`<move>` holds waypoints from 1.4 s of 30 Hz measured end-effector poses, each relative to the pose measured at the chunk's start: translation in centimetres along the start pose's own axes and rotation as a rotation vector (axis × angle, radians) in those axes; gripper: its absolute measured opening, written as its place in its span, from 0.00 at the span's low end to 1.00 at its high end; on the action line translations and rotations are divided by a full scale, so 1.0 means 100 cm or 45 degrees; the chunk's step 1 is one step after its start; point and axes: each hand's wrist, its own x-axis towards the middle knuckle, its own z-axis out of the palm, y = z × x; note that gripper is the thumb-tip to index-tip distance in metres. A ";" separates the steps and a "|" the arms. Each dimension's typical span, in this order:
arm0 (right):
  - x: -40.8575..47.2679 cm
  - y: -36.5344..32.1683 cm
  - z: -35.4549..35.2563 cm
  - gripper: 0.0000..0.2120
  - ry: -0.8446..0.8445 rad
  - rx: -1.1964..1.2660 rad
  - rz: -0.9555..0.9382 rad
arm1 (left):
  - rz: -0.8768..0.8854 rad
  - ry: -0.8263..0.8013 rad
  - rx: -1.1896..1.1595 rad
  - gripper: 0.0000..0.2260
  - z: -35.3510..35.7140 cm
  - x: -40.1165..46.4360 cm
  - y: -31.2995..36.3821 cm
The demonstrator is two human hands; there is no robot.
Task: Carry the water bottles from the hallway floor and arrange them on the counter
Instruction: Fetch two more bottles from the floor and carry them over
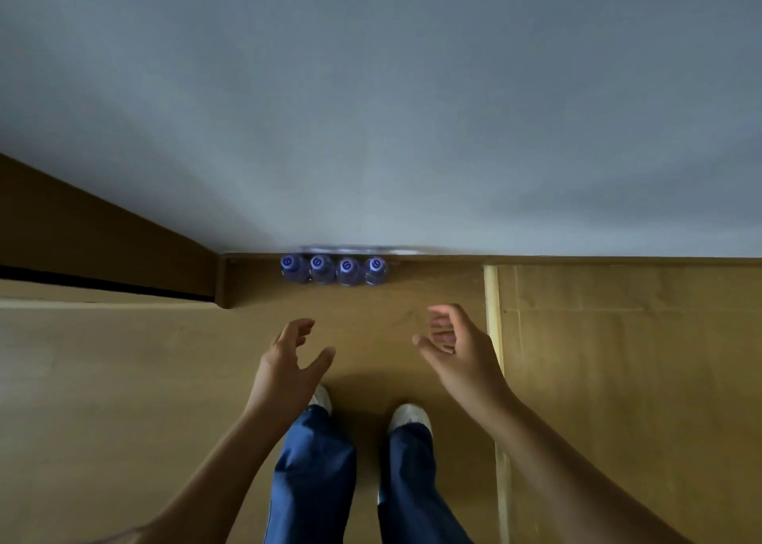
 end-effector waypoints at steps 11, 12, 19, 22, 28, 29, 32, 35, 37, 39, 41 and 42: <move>0.123 0.113 0.100 0.22 -0.006 -0.030 -0.025 | 0.167 -0.096 0.181 0.20 0.078 0.143 -0.103; 0.136 0.124 0.109 0.22 -0.005 -0.025 -0.029 | 0.174 -0.096 0.186 0.20 0.085 0.158 -0.113; 0.223 0.194 0.161 0.25 -0.010 -0.024 -0.105 | 0.504 0.071 0.226 0.24 0.139 0.237 -0.145; 0.262 0.211 0.175 0.26 0.008 0.025 -0.129 | 0.639 0.113 0.227 0.29 0.160 0.266 -0.155; 0.322 0.230 0.195 0.25 -0.017 0.019 -0.243 | 0.595 0.150 0.060 0.35 0.183 0.310 -0.171; 0.329 0.231 0.199 0.25 -0.007 0.007 -0.268 | 0.578 0.162 0.014 0.35 0.185 0.314 -0.173; 0.345 0.231 0.208 0.26 0.024 0.006 -0.364 | 0.537 0.142 -0.088 0.33 0.188 0.325 -0.178; 0.352 0.231 0.214 0.28 0.024 0.037 -0.428 | 0.552 0.096 -0.075 0.34 0.190 0.330 -0.181; 0.356 0.232 0.216 0.28 0.022 0.029 -0.461 | 0.615 0.092 -0.042 0.34 0.190 0.332 -0.182; 0.358 0.230 0.218 0.27 0.018 0.048 -0.446 | 0.676 0.102 -0.002 0.31 0.191 0.333 -0.183; 0.359 0.230 0.220 0.27 0.032 0.088 -0.405 | 0.707 0.092 0.031 0.28 0.190 0.332 -0.185; 0.360 0.232 0.221 0.28 0.043 0.097 -0.390 | 0.733 0.064 0.033 0.27 0.191 0.331 -0.186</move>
